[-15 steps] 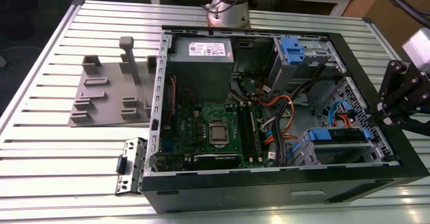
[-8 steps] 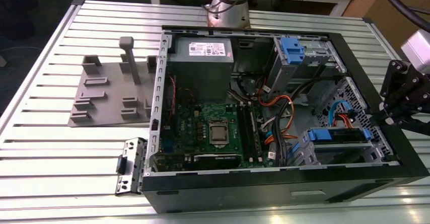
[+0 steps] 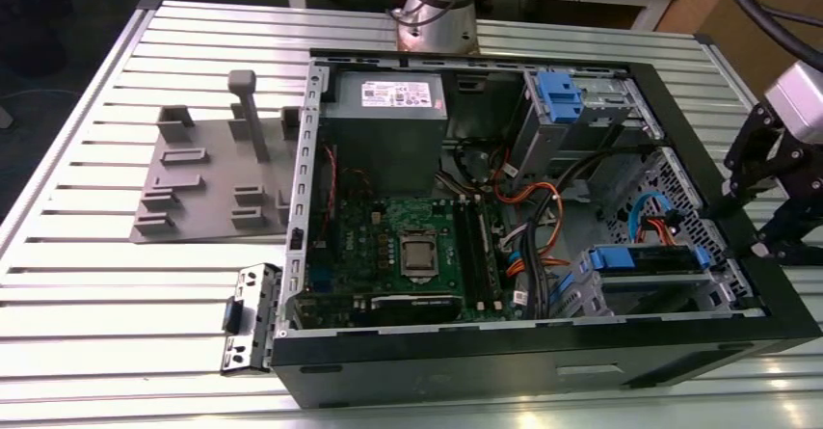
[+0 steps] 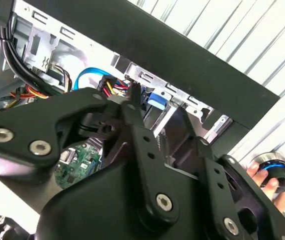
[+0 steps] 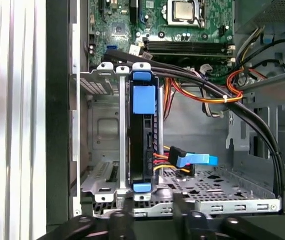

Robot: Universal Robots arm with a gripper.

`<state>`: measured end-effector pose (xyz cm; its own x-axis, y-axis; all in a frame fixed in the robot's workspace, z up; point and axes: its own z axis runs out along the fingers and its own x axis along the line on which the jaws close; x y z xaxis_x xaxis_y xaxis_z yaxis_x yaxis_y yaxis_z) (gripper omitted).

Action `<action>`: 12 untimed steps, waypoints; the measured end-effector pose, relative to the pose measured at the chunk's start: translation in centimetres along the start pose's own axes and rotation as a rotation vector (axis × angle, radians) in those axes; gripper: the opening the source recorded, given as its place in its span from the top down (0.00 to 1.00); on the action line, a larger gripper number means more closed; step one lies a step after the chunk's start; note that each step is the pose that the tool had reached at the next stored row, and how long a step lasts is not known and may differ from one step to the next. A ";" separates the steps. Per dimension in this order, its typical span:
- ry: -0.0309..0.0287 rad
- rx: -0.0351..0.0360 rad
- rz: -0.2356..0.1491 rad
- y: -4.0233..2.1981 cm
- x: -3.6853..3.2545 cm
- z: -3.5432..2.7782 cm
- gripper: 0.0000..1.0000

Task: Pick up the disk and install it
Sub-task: 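Insert the second disk wire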

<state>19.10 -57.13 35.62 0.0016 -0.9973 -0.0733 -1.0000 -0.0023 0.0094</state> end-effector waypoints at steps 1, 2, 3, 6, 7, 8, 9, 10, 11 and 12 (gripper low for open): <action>-0.0001 0.0034 0.000 0.00 0.00 0.01 0.53; 0.0002 0.0033 0.000 0.06 -0.01 0.00 0.53; 0.0008 0.0038 0.000 0.17 -0.01 0.00 0.53; 0.0028 0.0058 0.000 1.17 -0.04 0.01 0.53; 0.0028 0.0060 0.000 1.33 -0.11 0.02 0.53; 0.0028 0.0060 0.001 1.37 -0.29 0.03 0.53; 0.0027 0.0060 0.001 1.38 -0.51 0.05 0.53; 0.0028 0.0062 0.001 1.40 -0.75 0.06 0.53; 0.0029 0.0064 0.001 1.41 -0.99 0.05 0.53; 0.0028 0.0065 0.001 1.45 -1.15 0.04 0.53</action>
<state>17.66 -55.98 35.69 0.0006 -0.9975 -0.0705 -1.0000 -0.0009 0.0030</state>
